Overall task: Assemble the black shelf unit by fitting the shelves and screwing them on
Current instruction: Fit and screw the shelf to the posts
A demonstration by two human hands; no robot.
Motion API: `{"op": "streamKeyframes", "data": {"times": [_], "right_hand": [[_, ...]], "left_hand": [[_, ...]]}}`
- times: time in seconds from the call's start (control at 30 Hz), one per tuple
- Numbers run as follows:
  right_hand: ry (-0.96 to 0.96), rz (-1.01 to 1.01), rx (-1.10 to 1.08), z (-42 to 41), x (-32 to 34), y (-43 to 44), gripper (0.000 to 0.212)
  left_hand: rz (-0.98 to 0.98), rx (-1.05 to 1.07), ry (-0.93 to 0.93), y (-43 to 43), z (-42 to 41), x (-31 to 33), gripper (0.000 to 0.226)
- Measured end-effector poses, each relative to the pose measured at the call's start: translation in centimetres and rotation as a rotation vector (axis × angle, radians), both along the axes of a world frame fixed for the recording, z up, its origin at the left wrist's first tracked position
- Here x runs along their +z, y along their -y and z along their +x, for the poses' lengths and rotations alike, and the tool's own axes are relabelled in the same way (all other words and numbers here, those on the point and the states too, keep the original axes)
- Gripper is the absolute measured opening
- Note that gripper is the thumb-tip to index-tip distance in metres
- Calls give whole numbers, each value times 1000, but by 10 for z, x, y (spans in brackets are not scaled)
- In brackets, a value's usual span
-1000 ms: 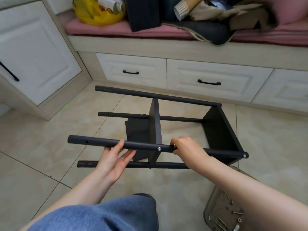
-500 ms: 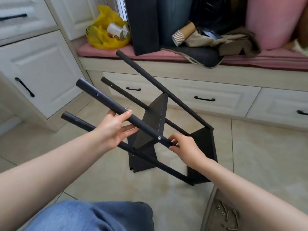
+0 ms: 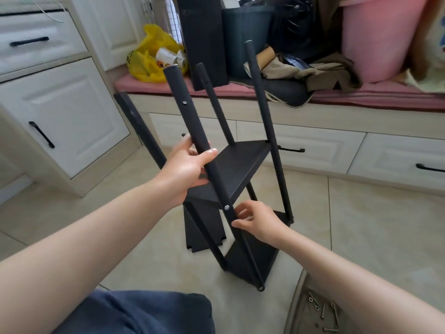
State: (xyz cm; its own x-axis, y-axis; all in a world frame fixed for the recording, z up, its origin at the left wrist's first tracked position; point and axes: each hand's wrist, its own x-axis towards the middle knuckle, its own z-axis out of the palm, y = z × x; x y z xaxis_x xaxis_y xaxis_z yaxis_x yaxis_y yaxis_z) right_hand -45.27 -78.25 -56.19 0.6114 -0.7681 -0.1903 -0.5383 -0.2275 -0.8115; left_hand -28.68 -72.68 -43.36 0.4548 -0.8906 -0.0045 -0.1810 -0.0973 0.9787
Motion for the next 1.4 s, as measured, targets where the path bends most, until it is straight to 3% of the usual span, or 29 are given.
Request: {"op": "streamKeyframes", "data": {"times": [0.1, 0.17, 0.37, 0.5, 0.57, 0.67, 0.8, 0.97, 1.4], "right_hand": [[-159, -28, 142, -12, 21, 6, 19], [-238, -92, 119, -26, 36, 15, 11], [-140, 5, -327, -77, 68, 49, 20], [-79, 15, -562, -96, 71, 70, 47], [-59, 30, -594, -99, 73, 76, 63], [8, 36, -567, -101, 71, 82, 70], [106, 32, -528, -98, 69, 81, 52], [96, 9, -539, -102, 70, 72, 21], [-18, -6, -492, -155, 93, 6, 23]], "left_hand": [[-31, -130, 79, -13, -4, 4, 11], [-31, -236, 110, -23, -5, 6, 13], [7, -418, 162, -42, 1, 14, 19], [25, -504, 162, -51, 12, 19, 18], [26, -540, 200, -54, 17, 21, 18], [21, -572, 235, -58, 24, 25, 19], [21, -572, 287, -59, 30, 29, 16], [-55, -464, 364, -55, 31, 33, 17], [-139, -358, 316, -34, 24, 36, 24]]}}
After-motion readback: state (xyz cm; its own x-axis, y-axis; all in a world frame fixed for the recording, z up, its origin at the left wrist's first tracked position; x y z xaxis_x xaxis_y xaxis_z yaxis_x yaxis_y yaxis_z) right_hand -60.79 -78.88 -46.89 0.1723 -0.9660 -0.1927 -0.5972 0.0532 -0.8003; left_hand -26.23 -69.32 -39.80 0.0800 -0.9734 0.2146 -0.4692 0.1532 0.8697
